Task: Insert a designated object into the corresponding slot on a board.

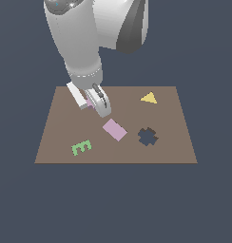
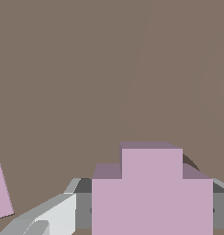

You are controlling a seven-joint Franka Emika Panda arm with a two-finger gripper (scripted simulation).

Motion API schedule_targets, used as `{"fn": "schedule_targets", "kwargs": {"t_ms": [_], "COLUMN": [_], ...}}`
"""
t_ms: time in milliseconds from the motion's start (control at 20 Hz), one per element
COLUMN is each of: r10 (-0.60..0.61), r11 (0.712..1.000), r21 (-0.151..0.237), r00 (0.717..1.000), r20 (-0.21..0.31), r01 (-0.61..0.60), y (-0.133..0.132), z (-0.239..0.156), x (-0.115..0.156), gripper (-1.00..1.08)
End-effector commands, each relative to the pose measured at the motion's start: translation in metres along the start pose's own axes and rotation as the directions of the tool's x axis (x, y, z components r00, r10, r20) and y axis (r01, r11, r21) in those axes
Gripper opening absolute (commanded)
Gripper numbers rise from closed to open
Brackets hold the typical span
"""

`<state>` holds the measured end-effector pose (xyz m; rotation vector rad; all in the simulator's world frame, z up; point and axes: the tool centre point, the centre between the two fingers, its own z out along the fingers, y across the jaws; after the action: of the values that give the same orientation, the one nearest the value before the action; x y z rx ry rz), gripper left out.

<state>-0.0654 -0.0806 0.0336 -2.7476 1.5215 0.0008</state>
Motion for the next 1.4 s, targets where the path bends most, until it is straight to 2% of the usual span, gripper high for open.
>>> {"fn": "schedule_targets", "kwargs": {"t_ms": [0,300,650,950,1350], "r10": [0.075,0.247,0.436,0.587,0.759], "r11": [0.997,0.969,0.900,0.810,0.651], "r21": [0.001,0.001,0.001,0.002,0.002], "r00": [0.997,0.969,0.900,0.810,0.651], "r20": [0.000,0.000,0.000,0.001,0.001], "r01": [-0.075,-0.247,-0.436,-0.587,-0.759], "y": [-0.008,-0.030,-0.062,-0.094,-0.141], "z": [-0.001,-0.002,-0.003,-0.004,-0.005], "x": [-0.013,-0.040,-0.066,-0.083,-0.095], "gripper": [-1.00,-1.00,-1.00,-1.00,-1.00]}}
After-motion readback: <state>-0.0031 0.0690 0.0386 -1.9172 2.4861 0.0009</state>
